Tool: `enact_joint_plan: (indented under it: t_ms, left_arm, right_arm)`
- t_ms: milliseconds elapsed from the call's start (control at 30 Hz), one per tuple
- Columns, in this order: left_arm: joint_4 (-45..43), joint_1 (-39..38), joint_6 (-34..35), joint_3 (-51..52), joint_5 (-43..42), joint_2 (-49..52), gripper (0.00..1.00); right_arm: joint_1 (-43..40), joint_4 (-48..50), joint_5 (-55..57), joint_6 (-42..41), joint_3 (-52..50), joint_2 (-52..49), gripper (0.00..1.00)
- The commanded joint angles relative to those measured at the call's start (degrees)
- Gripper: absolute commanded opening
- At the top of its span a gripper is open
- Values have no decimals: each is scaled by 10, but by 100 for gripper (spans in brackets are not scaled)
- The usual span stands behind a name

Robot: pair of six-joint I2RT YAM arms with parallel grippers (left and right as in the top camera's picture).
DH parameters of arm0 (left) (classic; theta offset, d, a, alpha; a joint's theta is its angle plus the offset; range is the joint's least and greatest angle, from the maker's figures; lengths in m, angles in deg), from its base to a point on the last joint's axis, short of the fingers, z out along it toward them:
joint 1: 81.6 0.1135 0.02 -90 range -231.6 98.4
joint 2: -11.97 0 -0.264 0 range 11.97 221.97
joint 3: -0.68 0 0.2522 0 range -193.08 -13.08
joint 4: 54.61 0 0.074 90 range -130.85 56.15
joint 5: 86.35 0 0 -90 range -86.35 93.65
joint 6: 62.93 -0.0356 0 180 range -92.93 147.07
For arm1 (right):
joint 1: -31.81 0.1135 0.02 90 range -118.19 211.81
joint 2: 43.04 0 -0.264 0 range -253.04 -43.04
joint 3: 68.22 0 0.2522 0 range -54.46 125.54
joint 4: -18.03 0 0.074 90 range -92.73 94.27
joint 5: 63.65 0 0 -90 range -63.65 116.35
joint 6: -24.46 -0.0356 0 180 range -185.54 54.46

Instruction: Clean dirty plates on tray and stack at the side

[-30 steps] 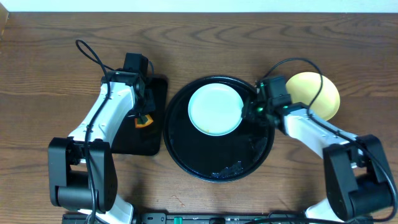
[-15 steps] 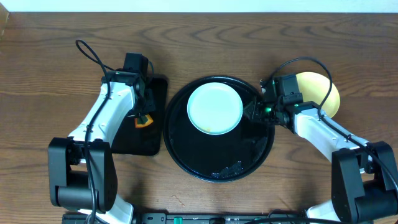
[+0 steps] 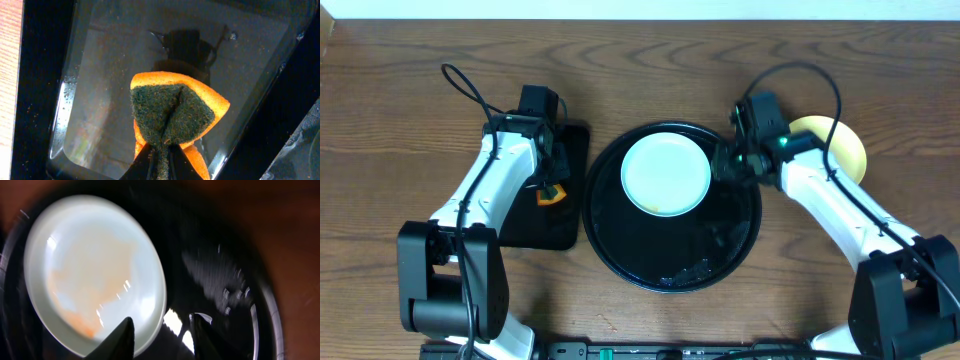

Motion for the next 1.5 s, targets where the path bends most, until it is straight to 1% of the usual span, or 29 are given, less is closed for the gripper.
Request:
enact_joint_plan:
  t_ms: [0,133,367,733,767,867,933,967,1267,1467]
  left_arm:
    - [0,2,-3,5,1,-9,8]
    - [-1,2,-3,5,1,-9,8]
    - [-2,2,-3,5,0,-9,8]
    - [-2,2,-3,5,0,-9,8]
    - [-2,2,-3,5,0,-9,8]
    - [-2,2,-3,5,0,-9,9]
    - [-2,2,-3,5,0,-9,9]
    - [-2,2,-3,5,0,-9,9]
    - [-2,2,-3,5,0,-9,8]
    - [-2,2,-3,5,0,-9,9]
  right_arm:
    - [22,-10,64,27,42,8,38]
    - [43,-8,65,17,35,3,38]
    - [78,-10,89,-34,9,-40,36]
    - [84,-13,88,-66,8,-124,31]
    - [84,-13,88,-66,8,-129,29]
    - [84,-13,87,-66,8,-135,12]
    - [84,-14,86,-66,8,-136,4]
    - [84,-14,84,-66,8,-136,2]
    - [82,-6,55,-57,9,-136,1]
    - [72,23,-30,-28,9,-136,1]
